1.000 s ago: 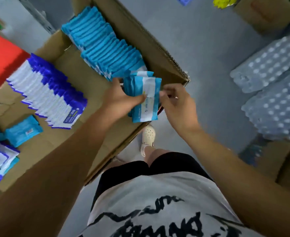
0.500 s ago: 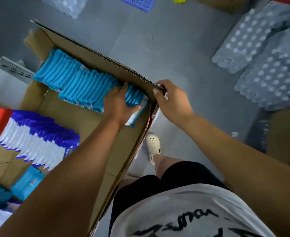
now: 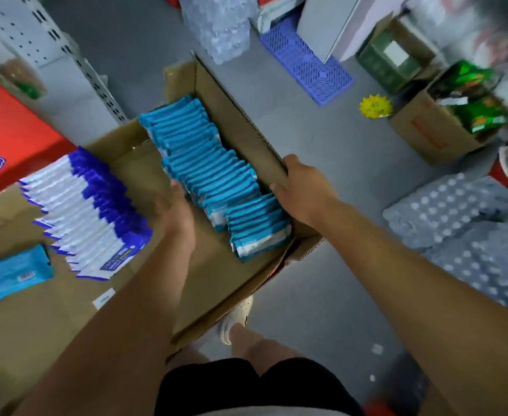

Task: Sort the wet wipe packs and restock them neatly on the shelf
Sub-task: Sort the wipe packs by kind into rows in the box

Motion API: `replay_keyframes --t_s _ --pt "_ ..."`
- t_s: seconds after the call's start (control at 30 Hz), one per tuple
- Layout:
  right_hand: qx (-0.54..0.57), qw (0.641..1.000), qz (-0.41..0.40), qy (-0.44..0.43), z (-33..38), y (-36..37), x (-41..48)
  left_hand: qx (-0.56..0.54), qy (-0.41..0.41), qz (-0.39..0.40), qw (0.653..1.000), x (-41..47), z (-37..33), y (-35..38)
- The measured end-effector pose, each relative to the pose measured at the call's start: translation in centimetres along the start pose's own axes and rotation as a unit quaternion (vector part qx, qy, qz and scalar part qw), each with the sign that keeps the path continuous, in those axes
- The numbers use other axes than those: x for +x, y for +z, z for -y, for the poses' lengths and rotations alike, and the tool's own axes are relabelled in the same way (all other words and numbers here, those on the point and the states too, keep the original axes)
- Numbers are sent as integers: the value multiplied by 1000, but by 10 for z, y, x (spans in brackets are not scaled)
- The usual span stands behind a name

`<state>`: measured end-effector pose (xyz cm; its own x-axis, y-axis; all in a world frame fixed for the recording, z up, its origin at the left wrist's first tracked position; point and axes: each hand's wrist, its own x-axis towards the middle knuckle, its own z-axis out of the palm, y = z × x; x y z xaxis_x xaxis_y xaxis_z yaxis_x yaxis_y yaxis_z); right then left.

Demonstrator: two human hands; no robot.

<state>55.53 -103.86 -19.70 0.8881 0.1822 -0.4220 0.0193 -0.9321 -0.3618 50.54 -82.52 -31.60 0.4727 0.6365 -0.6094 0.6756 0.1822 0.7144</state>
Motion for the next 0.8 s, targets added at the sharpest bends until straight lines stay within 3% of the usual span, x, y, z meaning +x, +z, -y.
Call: replay_keyframes --t_s 0.1,0.17,0.23,0.33,0.47,0.63,0.8 --pt "19 1000 21 8 11 1 27 -175 -12 97 980 24 -7 19" --pt "25 999 15 13 13 6 39 -231 -9 174 957 72 27 48" --pt "10 1000 0 18 13 10 44 -213 -13 234 948 48 14 55" --pt "-16 1000 -8 19 11 10 42 -225 21 185 956 9 -16 51" --pt "1 1000 -6 3 11 6 41 -284 -29 49 957 9 0 37" --pt "-12 1000 -7 5 13 8 42 -297 -53 150 942 -34 42 48" --pt "-26 1000 -7 6 10 10 44 -292 -3 144 945 -54 29 70"
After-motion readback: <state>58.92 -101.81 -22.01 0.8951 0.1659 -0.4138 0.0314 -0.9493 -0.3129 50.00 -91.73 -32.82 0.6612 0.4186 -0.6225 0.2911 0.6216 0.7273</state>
